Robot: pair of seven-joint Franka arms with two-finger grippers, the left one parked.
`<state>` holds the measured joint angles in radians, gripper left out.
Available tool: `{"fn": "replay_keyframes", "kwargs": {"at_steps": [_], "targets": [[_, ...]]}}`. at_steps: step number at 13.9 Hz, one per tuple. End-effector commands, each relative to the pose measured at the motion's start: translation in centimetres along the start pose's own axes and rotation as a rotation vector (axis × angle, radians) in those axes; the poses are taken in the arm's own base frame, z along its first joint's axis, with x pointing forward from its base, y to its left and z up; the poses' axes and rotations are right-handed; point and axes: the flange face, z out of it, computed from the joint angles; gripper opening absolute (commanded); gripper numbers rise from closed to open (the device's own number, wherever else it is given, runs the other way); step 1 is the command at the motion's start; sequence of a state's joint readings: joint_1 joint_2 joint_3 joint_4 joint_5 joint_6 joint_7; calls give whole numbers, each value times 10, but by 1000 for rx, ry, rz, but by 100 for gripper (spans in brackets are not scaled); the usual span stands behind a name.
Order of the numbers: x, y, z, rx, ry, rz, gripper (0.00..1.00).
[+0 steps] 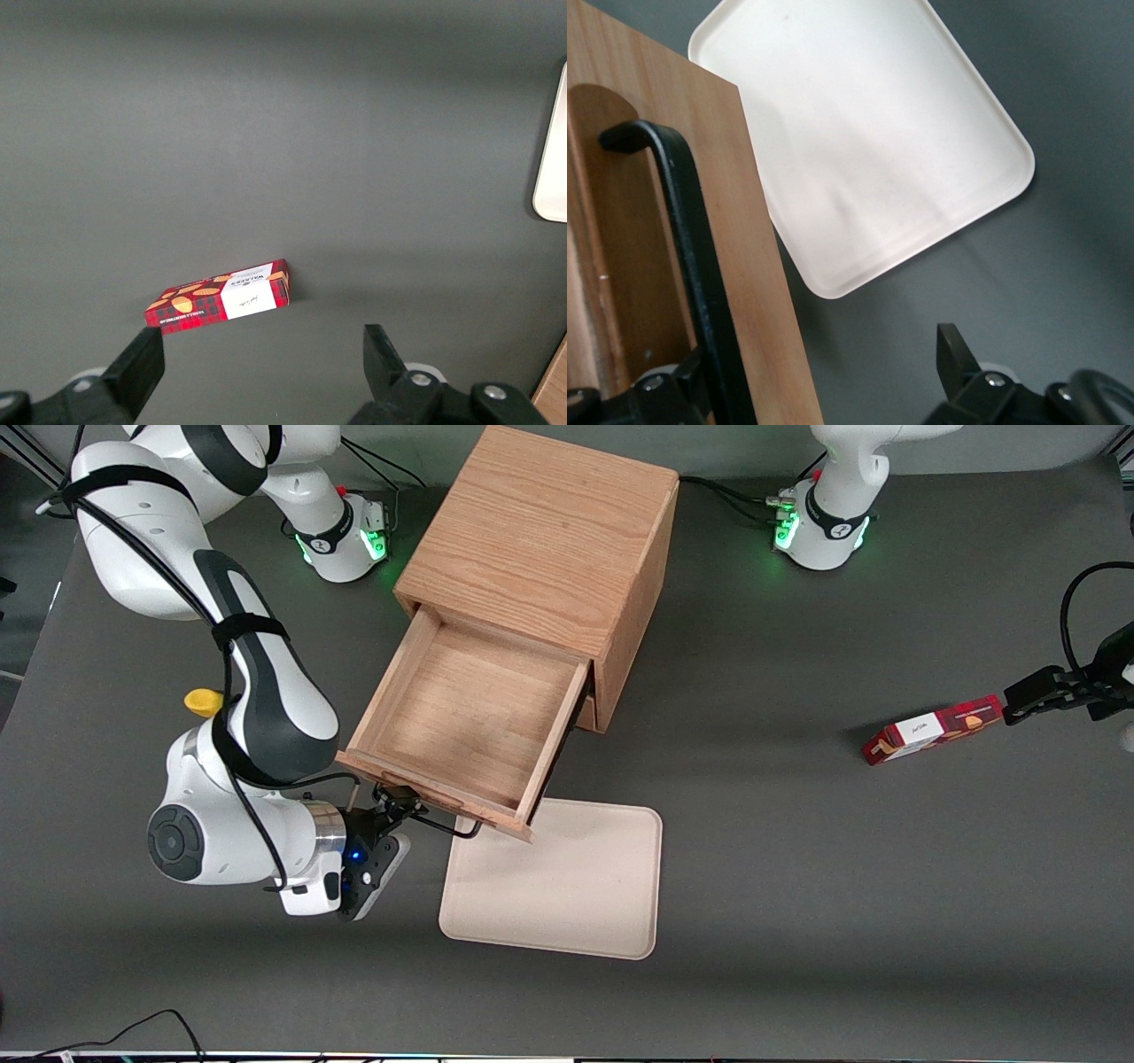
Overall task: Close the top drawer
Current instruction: 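Push the open drawer into the cabinet with the right gripper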
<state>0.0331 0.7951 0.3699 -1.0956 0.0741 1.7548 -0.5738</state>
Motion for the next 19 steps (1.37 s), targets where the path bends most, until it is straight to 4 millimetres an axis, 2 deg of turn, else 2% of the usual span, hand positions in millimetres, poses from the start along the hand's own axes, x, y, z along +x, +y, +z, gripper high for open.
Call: {"fn": "replay_keyframes", "kwargs": {"at_steps": [1,8,19], "targets": [[2,4,12,-28,-3,-29,100],[0,-11,12,-29,-26,-32,100],[-17,-74,20,-90,-39,-66,100]]}}
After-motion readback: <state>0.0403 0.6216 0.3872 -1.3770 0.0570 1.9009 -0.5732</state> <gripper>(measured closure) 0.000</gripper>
